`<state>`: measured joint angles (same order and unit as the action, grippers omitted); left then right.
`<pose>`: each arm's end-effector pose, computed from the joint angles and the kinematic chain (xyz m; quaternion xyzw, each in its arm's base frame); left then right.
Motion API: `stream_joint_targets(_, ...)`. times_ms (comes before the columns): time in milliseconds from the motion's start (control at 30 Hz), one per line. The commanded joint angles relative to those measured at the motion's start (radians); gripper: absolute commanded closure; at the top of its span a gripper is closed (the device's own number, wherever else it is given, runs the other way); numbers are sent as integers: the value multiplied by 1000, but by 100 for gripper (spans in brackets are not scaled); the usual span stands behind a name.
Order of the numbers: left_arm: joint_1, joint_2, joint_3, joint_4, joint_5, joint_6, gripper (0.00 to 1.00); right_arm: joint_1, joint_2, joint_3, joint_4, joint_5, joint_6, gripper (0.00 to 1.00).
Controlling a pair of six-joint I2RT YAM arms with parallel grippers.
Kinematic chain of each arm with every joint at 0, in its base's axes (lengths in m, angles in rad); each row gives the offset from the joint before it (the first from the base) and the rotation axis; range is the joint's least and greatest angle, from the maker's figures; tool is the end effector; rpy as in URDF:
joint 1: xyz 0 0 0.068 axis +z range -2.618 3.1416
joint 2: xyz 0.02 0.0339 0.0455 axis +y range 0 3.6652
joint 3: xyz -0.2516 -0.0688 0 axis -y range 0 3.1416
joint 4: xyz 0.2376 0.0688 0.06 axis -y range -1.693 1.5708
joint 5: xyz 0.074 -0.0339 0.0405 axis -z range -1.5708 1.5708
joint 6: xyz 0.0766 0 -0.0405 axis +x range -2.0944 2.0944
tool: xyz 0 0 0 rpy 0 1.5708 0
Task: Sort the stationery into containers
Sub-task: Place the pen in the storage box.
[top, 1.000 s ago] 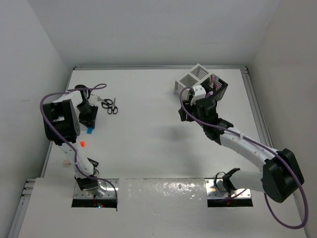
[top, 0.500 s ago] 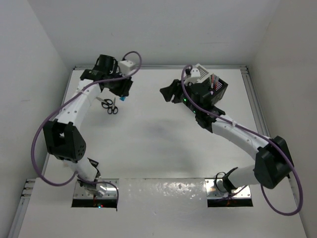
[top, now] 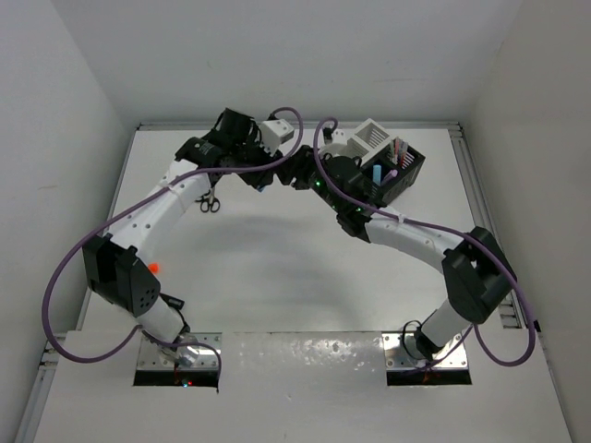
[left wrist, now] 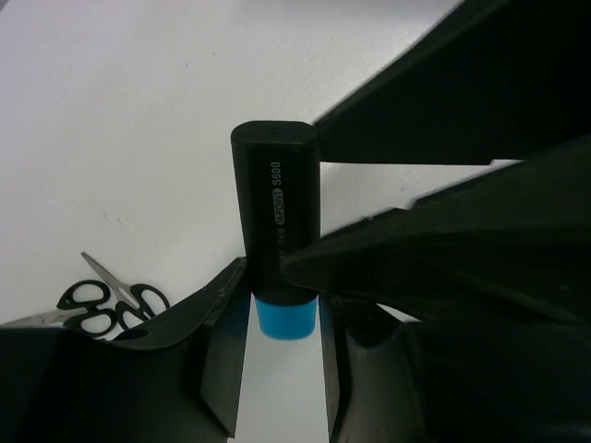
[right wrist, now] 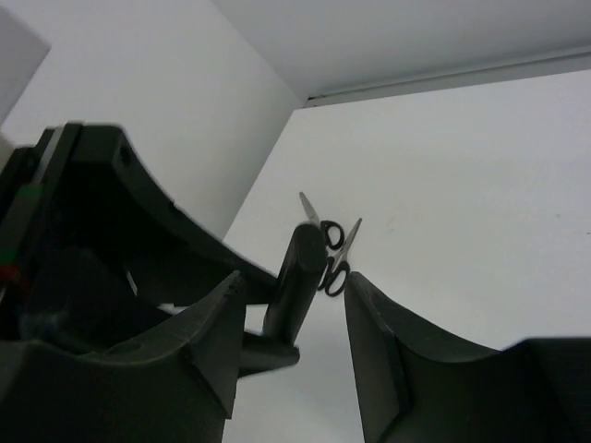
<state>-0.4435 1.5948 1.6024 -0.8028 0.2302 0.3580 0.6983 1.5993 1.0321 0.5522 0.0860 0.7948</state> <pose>0.3242 -0.1734 0.3207 0.3987 0.8298 -0.1223 0.3708 0.3183 0.2586 0.2857 0.0645 0.7094 0.4537 0.5355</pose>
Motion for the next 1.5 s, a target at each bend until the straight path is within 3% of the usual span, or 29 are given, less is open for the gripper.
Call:
stream_joint_targets(0, -63, -52, -5, 57, -26, -10, 100, 20, 16, 36, 89, 32, 26, 53)
stream_joint_targets(133, -87, -53, -9, 62, -31, -10, 100, 29, 37, 39, 94, 49, 30, 60)
stream_joint_targets(233, -96, -55, -4, 63, -35, -10, 100, 29, 51, 39, 92, 52, 44, 80)
stream_joint_targets(267, -98, -53, 4, 62, -38, -11, 100, 30, 53, 39, 91, 52, 47, 94)
stream_joint_targets(300, -98, -55, 7, 62, -43, -14, 100, 30, 53, 37, 89, 54, 47, 100)
stream_joint_targets(367, -97, -53, 11, 63, -58, -16, 99, 27, 45, 29, 83, 61, 35, 100)
stream_joint_targets(400, -98, -53, 11, 62, -78, -16, 72, 24, 41, 25, 81, 73, 26, 100)
stream_joint_targets(467, -89, -58, 4, 62, -110, -20, 33, 7, 15, 13, 60, 87, -34, 100)
stream_joint_targets(500, -81, -61, -2, 63, -141, -27, 1, -3, 1, 8, 43, 115, -78, 100)
stream_joint_targets(800, 141, -170, -171, 100, -226, -74, 0, -273, -144, -33, -155, 311, -415, 100)
stream_joint_targets(933, 250, -208, -254, 106, -279, -80, 0, -376, -139, -27, -210, 314, -486, 100)
stream_joint_targets(1467, 440, -220, -341, 86, -315, -108, 0, -474, 39, -26, -130, 307, -574, 100)
